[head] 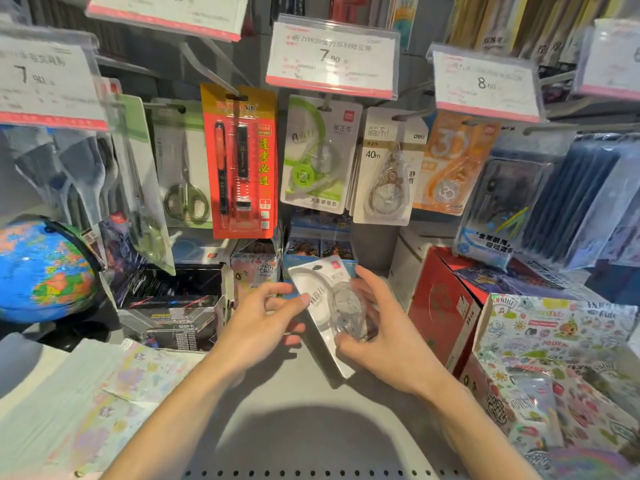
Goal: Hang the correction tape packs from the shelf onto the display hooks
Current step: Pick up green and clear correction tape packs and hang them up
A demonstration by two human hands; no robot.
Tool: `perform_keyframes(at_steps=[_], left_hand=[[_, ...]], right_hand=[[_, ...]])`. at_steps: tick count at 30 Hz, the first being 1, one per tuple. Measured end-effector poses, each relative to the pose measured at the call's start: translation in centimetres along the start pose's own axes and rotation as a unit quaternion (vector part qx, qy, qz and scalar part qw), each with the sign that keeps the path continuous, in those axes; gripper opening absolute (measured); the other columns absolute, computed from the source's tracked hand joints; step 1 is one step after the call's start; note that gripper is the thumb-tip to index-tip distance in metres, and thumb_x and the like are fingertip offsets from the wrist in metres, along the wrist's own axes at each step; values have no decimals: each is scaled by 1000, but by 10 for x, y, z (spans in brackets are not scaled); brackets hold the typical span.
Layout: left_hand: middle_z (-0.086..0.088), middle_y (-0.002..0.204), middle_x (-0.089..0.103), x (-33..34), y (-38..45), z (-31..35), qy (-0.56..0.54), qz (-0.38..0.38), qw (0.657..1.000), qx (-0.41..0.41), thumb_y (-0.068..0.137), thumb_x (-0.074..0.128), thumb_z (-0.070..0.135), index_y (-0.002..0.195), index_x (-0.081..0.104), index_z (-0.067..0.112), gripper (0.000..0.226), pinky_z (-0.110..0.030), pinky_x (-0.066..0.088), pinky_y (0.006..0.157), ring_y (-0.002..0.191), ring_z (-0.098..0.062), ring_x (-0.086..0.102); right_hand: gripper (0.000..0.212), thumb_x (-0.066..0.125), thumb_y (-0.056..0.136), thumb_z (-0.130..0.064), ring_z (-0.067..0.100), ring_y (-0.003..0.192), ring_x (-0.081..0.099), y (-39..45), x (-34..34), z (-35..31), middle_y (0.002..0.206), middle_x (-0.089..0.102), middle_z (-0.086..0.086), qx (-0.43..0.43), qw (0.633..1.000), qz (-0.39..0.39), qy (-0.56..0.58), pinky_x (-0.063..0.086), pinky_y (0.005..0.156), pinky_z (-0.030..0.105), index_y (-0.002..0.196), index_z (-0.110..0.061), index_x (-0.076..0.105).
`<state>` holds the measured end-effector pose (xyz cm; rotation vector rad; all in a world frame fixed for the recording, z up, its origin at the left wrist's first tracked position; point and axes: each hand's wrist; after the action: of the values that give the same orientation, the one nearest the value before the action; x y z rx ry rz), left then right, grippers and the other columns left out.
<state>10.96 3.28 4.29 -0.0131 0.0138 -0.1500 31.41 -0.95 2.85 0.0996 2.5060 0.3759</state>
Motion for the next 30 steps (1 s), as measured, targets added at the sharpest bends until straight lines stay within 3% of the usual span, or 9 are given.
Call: perform_keyframes(at_steps=[3, 5, 9, 11, 14, 18, 22, 27, 30], left_hand=[[-4, 66, 78, -2, 3, 9, -43, 17, 997, 54, 97, 68, 4, 110, 63, 3, 15, -18, 54, 48, 51, -7, 69], [-4, 68, 79, -7, 4, 14, -69, 31, 994, 80, 97, 66, 0, 104, 64, 4, 9, -18, 55, 48, 53, -10, 74], [-5, 74, 81, -21, 7, 27, -89, 31, 989, 114, 98, 64, -1, 101, 66, 6, 8, -21, 58, 51, 58, -12, 76], [-5, 76, 82, -25, 7, 34, -94, 17, 987, 128, 98, 63, 0, 104, 67, 6, 9, -20, 57, 51, 58, -11, 76], [-6, 84, 83, -25, 6, 42, -81, -8, 983, 163, 98, 64, 1, 106, 67, 7, 11, -16, 56, 51, 64, -12, 78], [-6, 83, 82, -17, 3, 54, -47, -17, 977, 209, 99, 63, 5, 107, 68, 10, 11, -14, 54, 50, 64, -8, 75], [-16, 75, 74, -1, -5, 72, 1, -7, 969, 248, 101, 62, 10, 111, 65, 10, 11, -17, 55, 55, 64, -10, 67], [15, 62, 67, 28, -17, 98, 112, 46, 948, 295, 101, 65, 19, 118, 56, 21, 19, -15, 52, 62, 62, 1, 66], [19, 74, 73, 35, -26, 113, 125, 110, 935, 314, 99, 67, 22, 113, 55, 34, 22, -12, 52, 63, 65, 6, 67]], right_hand=[[95, 76, 74, -35, -17, 137, 43, 5, 4, -18, 143, 45, -42, -39, 999, -6, -15, 36, 108, 7, 157, -40, 29], [93, 78, 79, -37, -13, 139, 42, 8, 4, -27, 152, 45, -27, -52, 998, -9, -19, 35, 113, 14, 158, -37, 29], [82, 77, 90, -45, -15, 125, 50, 21, -10, -45, 149, 45, -27, -30, 999, 38, -24, 39, 103, 13, 158, -38, 32], [77, 75, 93, -41, -16, 116, 59, 28, -20, -53, 141, 56, -26, 0, 1000, 21, 17, 48, 93, 11, 157, -34, 33], [56, 74, 96, -20, 8, 105, 77, 32, -31, -57, 125, 76, -8, 29, 993, -31, 112, 62, 81, 25, 146, -22, 49], [41, 76, 93, -10, 23, 94, 79, 30, -50, -61, 113, 81, 6, 12, 985, -36, 166, 63, 76, 32, 130, -13, 59], [38, 75, 94, -9, 33, 101, 78, 27, -77, -62, 113, 81, 8, -30, 981, -45, 185, 64, 88, 42, 128, -14, 59], [44, 79, 87, -31, 20, 106, 77, 21, -106, -57, 116, 80, -1, -87, 976, -36, 197, 57, 99, 46, 126, -25, 60], [41, 78, 81, -43, 18, 106, 77, 21, -118, -54, 116, 80, -5, -112, 973, -32, 199, 55, 102, 53, 118, -38, 62]])
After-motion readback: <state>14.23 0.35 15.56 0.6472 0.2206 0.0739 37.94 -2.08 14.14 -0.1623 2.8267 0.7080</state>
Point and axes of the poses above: each hand's wrist, its own y-axis towards the middle knuckle, its own x-axis out of the palm, z = x × y
